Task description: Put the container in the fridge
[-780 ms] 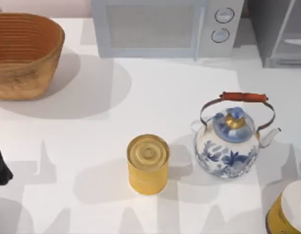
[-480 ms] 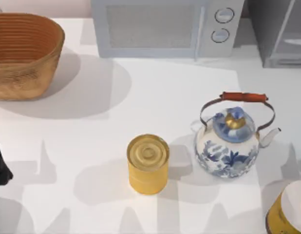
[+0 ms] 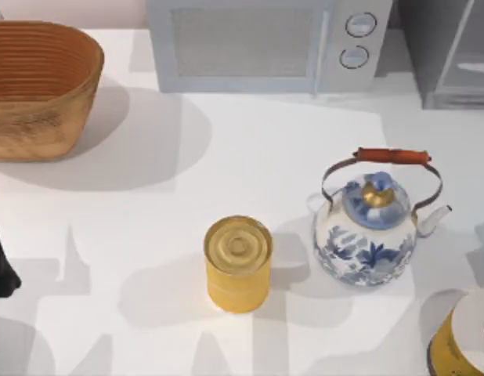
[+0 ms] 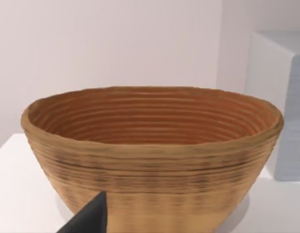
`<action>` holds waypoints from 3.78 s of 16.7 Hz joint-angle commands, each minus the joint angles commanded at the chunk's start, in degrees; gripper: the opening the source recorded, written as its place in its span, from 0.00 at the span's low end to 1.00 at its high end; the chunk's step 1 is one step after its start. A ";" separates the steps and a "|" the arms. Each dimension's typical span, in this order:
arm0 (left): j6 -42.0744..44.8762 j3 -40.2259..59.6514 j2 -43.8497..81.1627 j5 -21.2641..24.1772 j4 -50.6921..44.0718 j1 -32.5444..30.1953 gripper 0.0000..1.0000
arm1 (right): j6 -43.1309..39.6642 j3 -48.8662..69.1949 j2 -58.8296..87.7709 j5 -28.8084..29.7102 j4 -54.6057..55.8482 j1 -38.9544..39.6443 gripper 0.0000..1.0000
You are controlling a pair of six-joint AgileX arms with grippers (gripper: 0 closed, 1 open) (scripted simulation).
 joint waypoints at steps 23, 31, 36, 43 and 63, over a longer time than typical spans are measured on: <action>0.00 0.00 0.00 0.00 0.00 0.00 1.00 | -43.98 30.66 51.79 -31.97 -25.64 -17.63 1.00; 0.00 0.00 0.00 0.00 0.00 0.00 1.00 | -35.82 27.68 58.69 -30.03 -10.50 -11.42 1.00; 0.00 0.00 0.00 0.00 0.00 0.00 1.00 | -33.94 26.35 59.00 -29.48 -7.65 -9.97 1.00; 0.00 0.00 0.00 0.00 0.00 0.00 1.00 | -33.94 26.35 59.00 -29.48 -7.65 -9.97 0.70; 0.00 0.00 0.00 0.00 0.00 0.00 1.00 | -34.67 27.29 59.42 -29.72 -8.47 -10.78 0.01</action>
